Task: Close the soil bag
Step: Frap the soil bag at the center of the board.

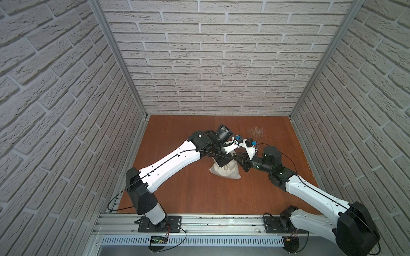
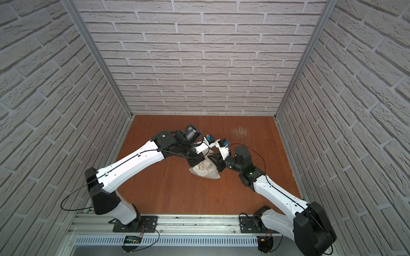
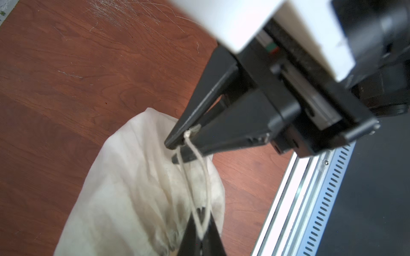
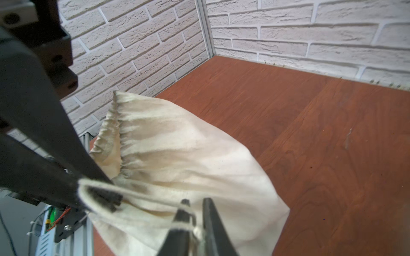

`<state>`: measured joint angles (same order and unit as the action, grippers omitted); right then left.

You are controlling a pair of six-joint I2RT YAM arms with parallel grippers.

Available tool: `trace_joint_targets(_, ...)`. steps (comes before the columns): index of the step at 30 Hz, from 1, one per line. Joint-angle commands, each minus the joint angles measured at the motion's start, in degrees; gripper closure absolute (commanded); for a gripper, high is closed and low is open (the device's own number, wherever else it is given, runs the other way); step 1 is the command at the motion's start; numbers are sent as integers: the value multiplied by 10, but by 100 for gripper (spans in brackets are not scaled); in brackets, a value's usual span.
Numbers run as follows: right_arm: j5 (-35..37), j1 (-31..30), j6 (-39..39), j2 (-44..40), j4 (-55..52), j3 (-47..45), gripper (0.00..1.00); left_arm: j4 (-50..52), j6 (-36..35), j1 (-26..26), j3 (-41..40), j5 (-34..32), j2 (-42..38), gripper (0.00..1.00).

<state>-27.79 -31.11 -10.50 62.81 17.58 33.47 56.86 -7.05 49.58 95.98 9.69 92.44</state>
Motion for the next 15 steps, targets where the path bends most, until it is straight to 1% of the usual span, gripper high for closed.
trace_joint_targets(1,24,-1,-11,-22,58,-3,97,5,-7,3,12,5,3,97)
trace_joint_targets(4,54,-7,-8,-47,48,-7,97,4,-8,3,12,4,4,97)
trace_joint_targets(6,95,-13,1,-71,17,-5,97,2,-7,3,13,0,5,97)
trace_joint_targets(7,130,-18,6,-84,-3,-5,97,1,-6,3,14,-2,5,96)
trace_joint_targets(11,345,-44,18,-147,-92,1,97,-7,-3,3,14,-21,4,95)
trace_joint_targets(13,437,-57,18,-183,-135,16,97,-12,-3,3,15,-33,6,94)
trace_joint_targets(15,454,-65,23,-214,-143,28,97,-18,-3,3,16,-46,8,94)
